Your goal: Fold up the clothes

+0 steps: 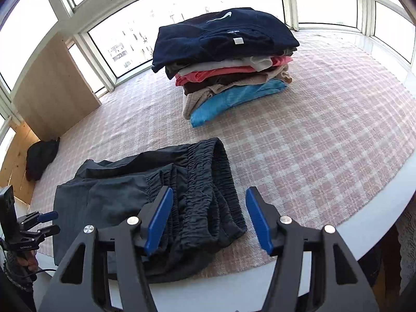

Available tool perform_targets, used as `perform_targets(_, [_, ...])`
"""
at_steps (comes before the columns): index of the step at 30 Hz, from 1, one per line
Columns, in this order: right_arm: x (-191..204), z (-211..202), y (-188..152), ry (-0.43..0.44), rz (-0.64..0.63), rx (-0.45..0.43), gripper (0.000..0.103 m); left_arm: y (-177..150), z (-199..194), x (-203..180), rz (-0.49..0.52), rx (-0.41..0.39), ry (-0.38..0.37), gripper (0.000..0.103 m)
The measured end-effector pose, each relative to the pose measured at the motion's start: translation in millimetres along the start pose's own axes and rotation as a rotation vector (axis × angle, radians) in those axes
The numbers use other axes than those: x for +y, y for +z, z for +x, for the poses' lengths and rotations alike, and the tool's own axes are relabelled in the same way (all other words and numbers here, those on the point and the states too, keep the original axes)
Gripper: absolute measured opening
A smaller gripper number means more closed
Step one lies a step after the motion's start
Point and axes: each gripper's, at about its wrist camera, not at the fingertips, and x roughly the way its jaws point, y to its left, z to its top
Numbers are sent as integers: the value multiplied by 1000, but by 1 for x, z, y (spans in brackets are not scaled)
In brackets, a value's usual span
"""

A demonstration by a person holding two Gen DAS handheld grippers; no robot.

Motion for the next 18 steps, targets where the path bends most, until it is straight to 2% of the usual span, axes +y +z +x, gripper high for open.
perform_targets(2, [-10,4,-9,24,34,28,58,12,15,-34,50,-4,-54,61])
perform_targets(5, [-25,11,-22,59,84,69,58,37,53,-92,140,14,-92,61])
perform_targets(9, [-45,20,-40,106,151,125,58,61,90,-151,236,11,-81,61])
perform_targets(12, [-43,20,-52,155,168,154,58,72,118,-179,296,34,-21,61])
perform_targets(14, [-36,25,-59,191,158,175,58,73,137,-189,324,75,-7,61])
perform_targets(16, [-27,31,-64,216,144,192,58,74,144,-192,327,97,4,61])
perform_targets(18, [-21,39,-67,237,148,213,58,75,127,-184,292,77,4,61])
